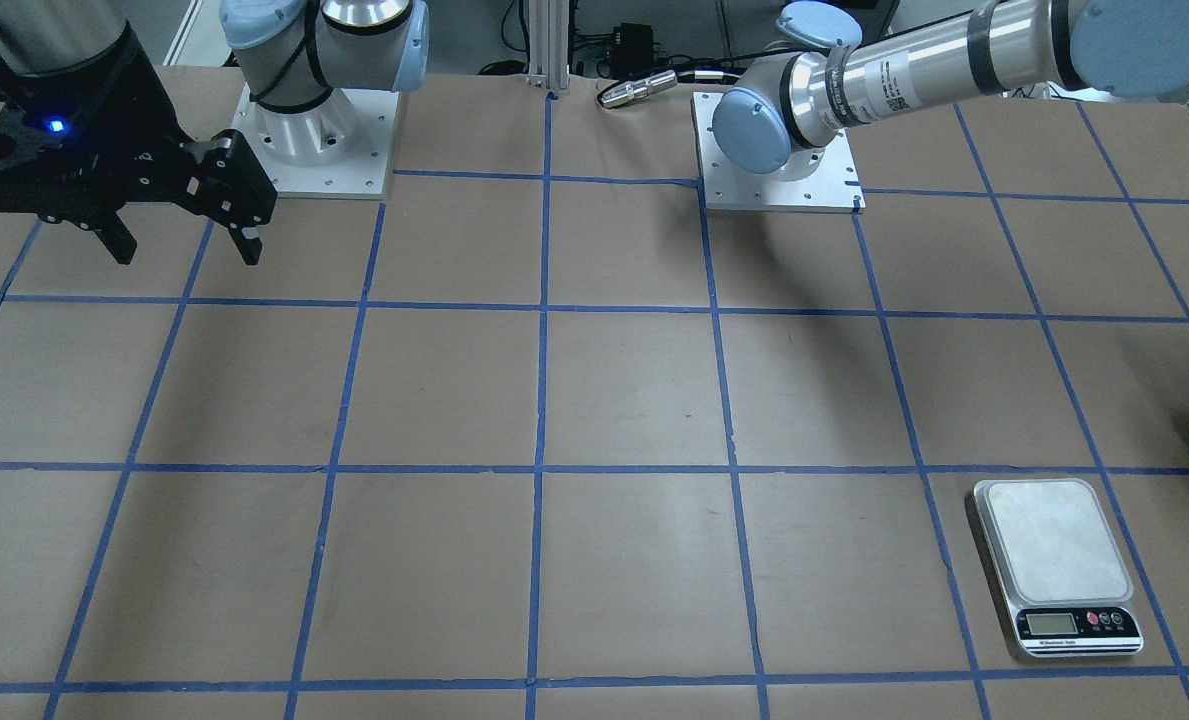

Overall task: Weigh mango
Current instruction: 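Grasp the red-and-yellow mango near the robot's base with the left gripper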

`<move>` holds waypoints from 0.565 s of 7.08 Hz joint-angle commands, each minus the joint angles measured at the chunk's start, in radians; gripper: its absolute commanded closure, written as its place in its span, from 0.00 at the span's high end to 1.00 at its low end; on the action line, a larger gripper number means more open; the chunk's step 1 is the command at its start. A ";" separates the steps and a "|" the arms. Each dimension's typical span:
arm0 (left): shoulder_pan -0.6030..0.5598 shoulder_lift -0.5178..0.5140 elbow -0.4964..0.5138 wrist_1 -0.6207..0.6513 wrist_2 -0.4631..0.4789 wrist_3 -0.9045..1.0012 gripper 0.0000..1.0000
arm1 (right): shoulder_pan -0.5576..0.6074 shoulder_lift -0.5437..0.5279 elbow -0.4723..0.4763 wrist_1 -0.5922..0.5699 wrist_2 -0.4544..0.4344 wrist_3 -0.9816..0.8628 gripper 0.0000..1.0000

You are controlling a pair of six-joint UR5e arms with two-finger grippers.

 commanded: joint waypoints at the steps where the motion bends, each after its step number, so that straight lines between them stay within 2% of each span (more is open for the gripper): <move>1: 0.000 0.012 0.002 -0.001 0.000 0.015 0.14 | 0.000 -0.001 0.000 0.000 0.000 0.000 1.00; 2: -0.002 0.027 0.005 -0.004 0.002 0.015 0.07 | -0.002 -0.001 0.000 0.000 0.000 0.000 1.00; 4: -0.040 0.091 0.007 -0.016 0.006 0.000 0.05 | 0.000 0.000 0.000 0.000 0.000 0.000 1.00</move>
